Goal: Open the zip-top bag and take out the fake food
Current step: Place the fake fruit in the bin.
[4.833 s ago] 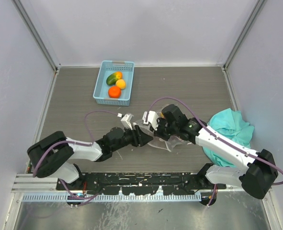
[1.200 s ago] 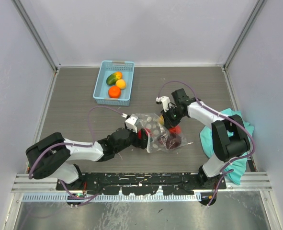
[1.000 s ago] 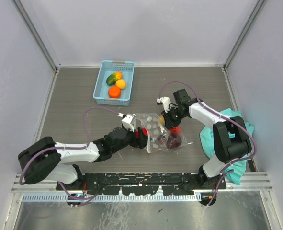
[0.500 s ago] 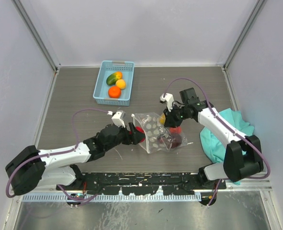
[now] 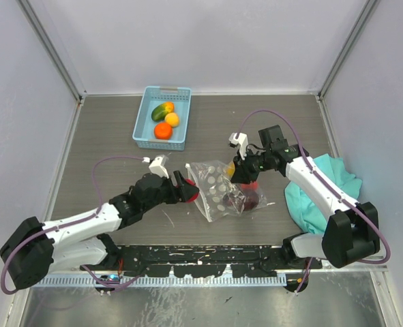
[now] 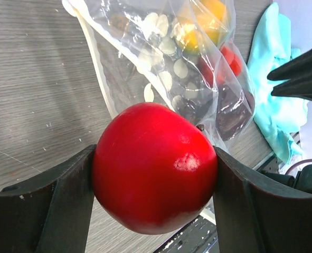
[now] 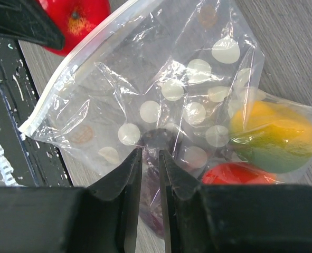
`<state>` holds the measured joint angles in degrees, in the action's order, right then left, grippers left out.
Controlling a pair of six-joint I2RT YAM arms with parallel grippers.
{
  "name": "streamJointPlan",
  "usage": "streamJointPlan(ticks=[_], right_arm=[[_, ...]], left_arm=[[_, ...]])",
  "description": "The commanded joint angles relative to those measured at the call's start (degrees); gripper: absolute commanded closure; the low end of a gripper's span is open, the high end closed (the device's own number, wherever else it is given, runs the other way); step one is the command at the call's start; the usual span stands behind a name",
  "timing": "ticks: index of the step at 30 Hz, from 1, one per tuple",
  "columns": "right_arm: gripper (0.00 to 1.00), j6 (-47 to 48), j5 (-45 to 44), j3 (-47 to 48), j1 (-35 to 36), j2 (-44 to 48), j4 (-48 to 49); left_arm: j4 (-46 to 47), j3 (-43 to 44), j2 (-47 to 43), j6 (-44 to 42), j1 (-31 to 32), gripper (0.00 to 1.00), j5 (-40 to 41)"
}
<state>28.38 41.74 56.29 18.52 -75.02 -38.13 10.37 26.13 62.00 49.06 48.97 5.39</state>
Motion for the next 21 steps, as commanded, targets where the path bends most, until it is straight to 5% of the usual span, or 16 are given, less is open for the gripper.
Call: streamJointPlan(ticks=[1, 21], right_arm=[[0.74, 0.62, 2.14, 0.84, -0.28, 0.91, 0.25], [0.72, 1.06, 2.30, 0.79, -0.33, 0.97, -0.19]], left_arm=[[-0.20, 1.97, -2.60, 0.75, -2.04, 0.85, -1.84], [-2.28, 6.58, -1.30, -0.20, -14.38, 0.85, -11.35]])
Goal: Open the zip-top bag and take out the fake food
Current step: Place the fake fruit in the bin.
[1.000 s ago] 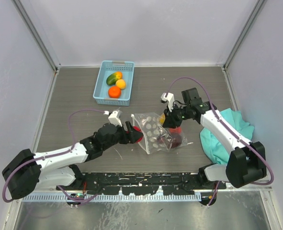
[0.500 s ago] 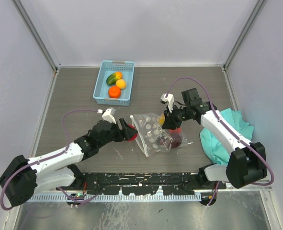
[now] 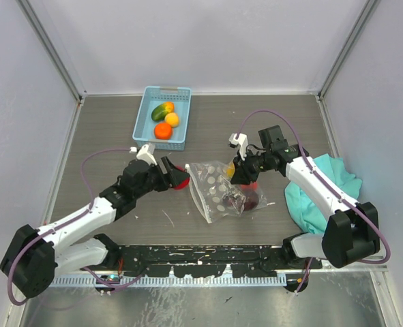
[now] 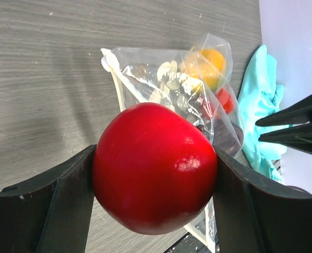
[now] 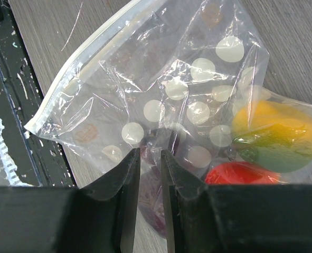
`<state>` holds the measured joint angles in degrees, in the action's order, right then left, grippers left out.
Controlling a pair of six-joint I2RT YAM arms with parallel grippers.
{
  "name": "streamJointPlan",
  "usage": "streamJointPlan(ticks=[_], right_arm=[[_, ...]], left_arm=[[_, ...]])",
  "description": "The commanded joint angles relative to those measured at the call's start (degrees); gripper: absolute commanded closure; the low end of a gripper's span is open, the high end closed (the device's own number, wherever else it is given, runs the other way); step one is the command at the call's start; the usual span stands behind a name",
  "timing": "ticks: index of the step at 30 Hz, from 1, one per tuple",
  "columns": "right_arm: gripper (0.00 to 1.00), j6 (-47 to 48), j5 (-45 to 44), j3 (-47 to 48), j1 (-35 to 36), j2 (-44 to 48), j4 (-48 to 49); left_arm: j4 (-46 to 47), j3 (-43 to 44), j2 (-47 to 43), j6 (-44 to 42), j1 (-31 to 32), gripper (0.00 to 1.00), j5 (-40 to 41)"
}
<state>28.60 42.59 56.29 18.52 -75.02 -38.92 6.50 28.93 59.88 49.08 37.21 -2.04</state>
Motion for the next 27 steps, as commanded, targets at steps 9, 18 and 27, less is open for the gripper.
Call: streamJointPlan(ticks=[9, 18, 27], right_arm=[[0.72, 0.93, 1.53, 0.91, -0.31, 1.11, 0.47], [0.72, 1.10, 1.80, 0.85, -0.33, 1.02, 0.34], [0.71, 1.38, 1.87, 0.91, -0.30, 1.08, 0.05]], left_arm=[[1.59, 7.33, 5.12, -0.36, -9.31, 0.86, -9.14], [0.12, 13.75, 11.62, -2.58, -14.51, 0.86, -13.06], [-0.69, 21.45, 20.00, -3.63, -18.87, 0.88, -16.46]])
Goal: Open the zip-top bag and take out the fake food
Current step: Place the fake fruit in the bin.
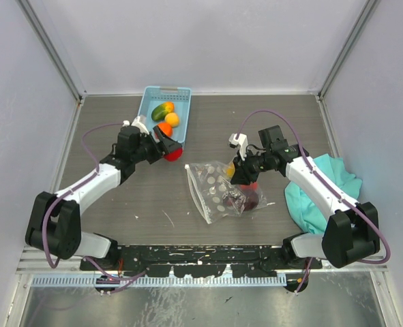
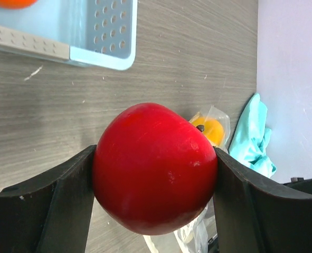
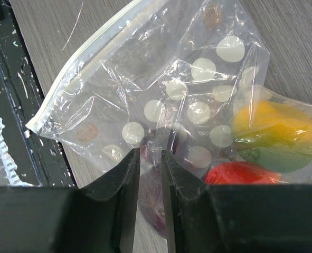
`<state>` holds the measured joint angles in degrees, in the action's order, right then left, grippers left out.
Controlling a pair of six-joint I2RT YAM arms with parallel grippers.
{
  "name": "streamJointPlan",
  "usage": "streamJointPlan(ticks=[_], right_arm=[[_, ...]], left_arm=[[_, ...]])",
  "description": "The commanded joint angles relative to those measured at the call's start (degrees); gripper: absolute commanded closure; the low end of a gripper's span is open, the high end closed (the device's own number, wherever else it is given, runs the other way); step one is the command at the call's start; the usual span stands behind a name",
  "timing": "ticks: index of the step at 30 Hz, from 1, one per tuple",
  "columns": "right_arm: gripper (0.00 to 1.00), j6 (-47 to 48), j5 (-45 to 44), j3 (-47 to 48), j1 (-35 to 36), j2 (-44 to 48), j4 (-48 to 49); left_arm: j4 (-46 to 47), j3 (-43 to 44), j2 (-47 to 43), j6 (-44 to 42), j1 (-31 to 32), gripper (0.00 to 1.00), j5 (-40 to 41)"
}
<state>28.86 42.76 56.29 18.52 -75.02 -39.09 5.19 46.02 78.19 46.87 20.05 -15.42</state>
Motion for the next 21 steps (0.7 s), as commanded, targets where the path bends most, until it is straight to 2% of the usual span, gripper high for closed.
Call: streamJointPlan(ticks=[1, 21], right_arm=[[0.71, 1.18, 1.77, 0.88, -0.28, 1.06, 0.17], [0.69, 1.99, 2.88, 1.08, -0.33, 1.00, -0.53]], left_arm=[[0.53, 5.24, 2.45, -1.55, -2.11, 0.88, -3.37], [-8.46, 26.72, 20.15, -3.78, -8.45, 0.91, -8.40]])
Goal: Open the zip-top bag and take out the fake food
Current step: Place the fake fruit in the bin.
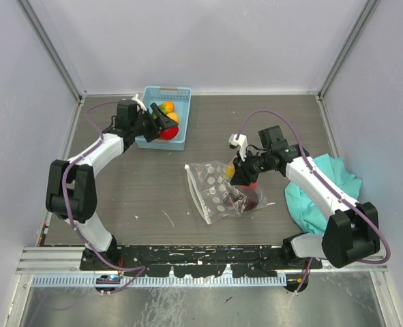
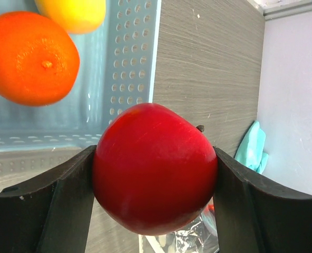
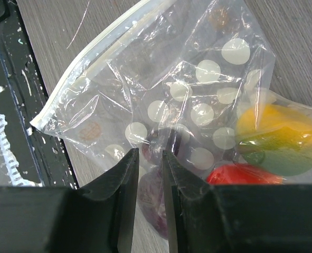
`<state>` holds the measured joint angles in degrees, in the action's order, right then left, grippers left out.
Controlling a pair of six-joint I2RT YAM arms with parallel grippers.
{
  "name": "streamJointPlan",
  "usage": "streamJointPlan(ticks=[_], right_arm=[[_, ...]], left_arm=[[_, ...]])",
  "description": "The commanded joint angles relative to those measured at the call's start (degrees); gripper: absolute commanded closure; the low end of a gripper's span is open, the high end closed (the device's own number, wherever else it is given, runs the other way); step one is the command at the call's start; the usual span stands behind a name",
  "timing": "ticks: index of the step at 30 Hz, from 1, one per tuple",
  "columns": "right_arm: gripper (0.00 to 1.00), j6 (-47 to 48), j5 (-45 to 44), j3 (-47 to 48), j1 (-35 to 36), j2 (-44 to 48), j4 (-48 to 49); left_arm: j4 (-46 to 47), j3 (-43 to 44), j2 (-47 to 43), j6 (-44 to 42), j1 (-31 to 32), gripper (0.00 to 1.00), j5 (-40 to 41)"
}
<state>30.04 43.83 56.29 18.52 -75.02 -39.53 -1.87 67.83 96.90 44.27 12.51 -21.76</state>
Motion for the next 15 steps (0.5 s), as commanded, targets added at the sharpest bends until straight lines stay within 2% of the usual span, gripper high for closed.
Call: streamJointPlan(ticks=[1, 15], right_arm=[[0.69, 0.87, 1.93, 1.07, -0.33, 1.02, -0.11], [0.66, 1.35, 2.79, 1.19, -0.31, 1.35, -0.64]], left_arm=[[-1.85, 5.88, 2.12, -1.27, -1.14, 0.91, -2.08], [-13.50, 22.56, 13.51, -5.30, -2.37, 0.91, 1.56]])
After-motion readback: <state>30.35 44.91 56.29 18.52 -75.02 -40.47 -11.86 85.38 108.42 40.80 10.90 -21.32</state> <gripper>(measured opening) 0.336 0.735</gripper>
